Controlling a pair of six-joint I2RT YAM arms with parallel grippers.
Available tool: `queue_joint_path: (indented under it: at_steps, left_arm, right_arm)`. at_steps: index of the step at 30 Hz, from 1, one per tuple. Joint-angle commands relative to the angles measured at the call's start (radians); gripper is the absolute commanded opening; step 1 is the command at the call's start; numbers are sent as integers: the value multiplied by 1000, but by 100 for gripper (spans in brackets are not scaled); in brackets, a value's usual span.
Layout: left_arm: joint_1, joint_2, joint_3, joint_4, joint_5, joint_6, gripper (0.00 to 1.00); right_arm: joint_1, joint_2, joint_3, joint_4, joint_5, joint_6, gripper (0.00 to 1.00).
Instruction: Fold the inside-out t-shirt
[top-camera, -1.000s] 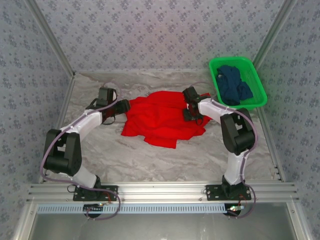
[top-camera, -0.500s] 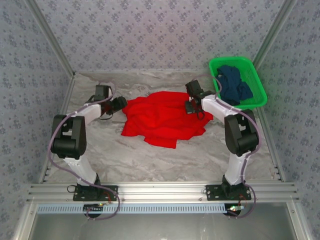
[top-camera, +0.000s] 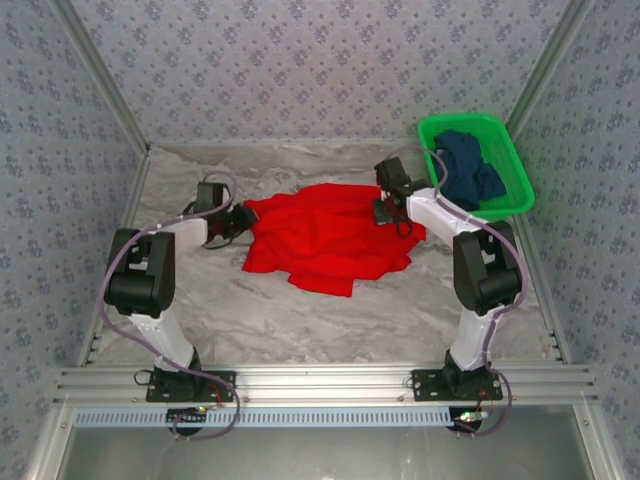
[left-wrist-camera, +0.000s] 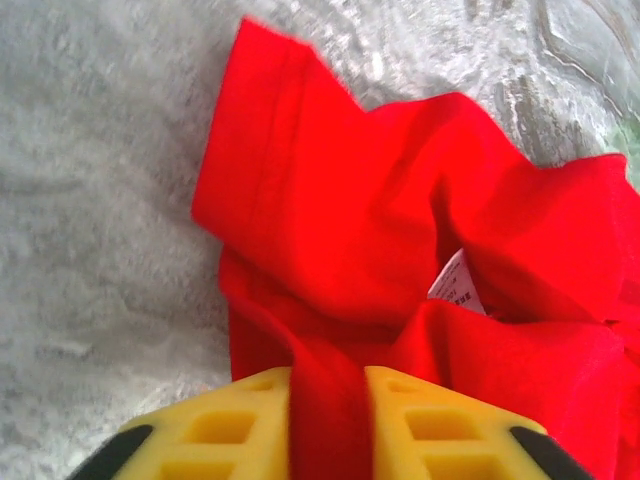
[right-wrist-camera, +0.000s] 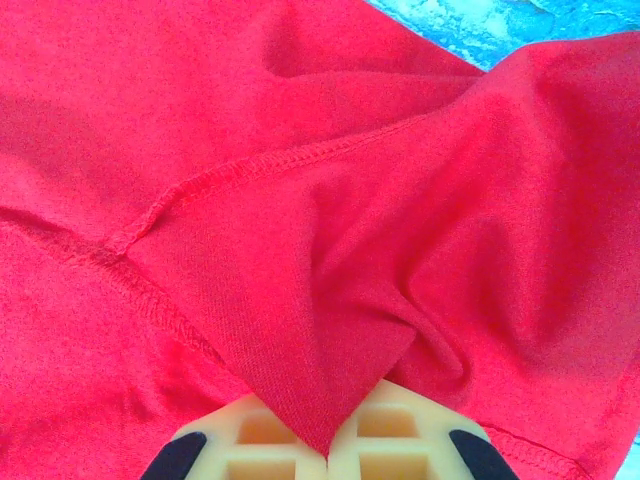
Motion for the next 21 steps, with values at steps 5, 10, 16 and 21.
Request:
queue_joint_path:
  at_steps: [5,10,16,21]
  left_arm:
    - [30,-152,13,15,21,-13,0]
    - [76,-402,111,-83,-48,6,0]
    - [85,-566,293,-142,-153,62,0]
    - [100,-571,461,-199,-157,117,0]
  right_arm:
    - [-23,-84,95,-83,57,-47,0]
    - [-46,-309,179,-135,83,-76,0]
    - [-57,-496,301,-95,16,-120,0]
    - [-57,-532,385,-93,-12,-152,0]
